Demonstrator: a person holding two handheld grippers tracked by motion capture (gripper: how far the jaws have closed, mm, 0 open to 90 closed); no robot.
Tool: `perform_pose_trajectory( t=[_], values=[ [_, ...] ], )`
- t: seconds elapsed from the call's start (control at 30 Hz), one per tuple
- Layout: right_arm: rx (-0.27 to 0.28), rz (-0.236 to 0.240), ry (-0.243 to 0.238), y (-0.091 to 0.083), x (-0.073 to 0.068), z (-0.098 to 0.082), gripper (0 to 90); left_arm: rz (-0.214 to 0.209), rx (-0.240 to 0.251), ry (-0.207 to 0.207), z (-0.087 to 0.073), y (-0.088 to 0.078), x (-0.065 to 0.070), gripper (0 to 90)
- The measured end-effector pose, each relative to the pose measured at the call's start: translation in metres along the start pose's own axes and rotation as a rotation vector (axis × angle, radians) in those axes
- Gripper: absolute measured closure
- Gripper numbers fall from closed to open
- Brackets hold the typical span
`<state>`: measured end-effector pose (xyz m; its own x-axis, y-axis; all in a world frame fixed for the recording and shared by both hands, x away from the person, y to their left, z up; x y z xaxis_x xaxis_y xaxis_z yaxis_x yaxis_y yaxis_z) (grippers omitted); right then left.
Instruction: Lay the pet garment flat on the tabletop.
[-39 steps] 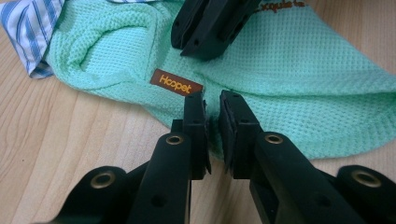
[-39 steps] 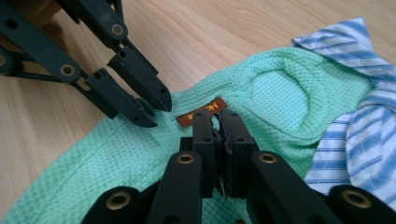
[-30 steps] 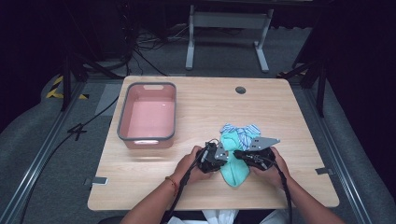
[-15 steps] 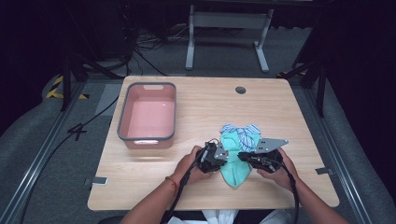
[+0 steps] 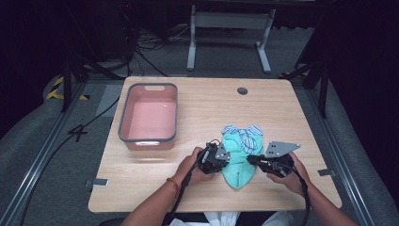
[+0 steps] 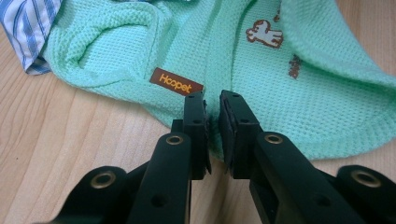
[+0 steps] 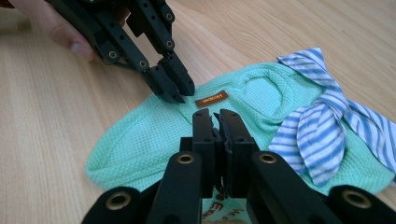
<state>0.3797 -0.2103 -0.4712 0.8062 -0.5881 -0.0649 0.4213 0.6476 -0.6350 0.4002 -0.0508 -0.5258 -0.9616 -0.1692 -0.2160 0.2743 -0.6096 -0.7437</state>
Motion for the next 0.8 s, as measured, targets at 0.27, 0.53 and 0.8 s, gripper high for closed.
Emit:
perform_pose_trajectory(
  t=[0.27,0.53,0.8],
  values=[
    [-0.007,-0.009,-0.007,-0.011,0.002,-0.009,86.1,-0.003,0.010,-0.009,0.000,0.001,0.000,81.5],
    [-0.039,-0.024,-0.003,-0.027,0.005,-0.027,86.1,-0.005,0.012,-0.014,0.000,0.001,0.000,81.5],
    [-0.061,-0.024,0.006,-0.036,0.007,-0.042,85.9,-0.007,0.010,-0.022,0.000,0.000,0.001,81.5]
  ],
)
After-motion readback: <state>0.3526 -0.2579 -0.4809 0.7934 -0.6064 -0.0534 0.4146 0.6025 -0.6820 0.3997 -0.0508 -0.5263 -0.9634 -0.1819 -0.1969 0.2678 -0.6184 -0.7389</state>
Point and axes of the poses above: each handheld gripper's, and its own axes: y roughly forward along the jaws, z roughly out of its top, x roughly to its right, the point moved 7 cm from there along y, roughly forward along the jaws, and after that the axes turned 11 degrees about y, right-handed, at the moved point
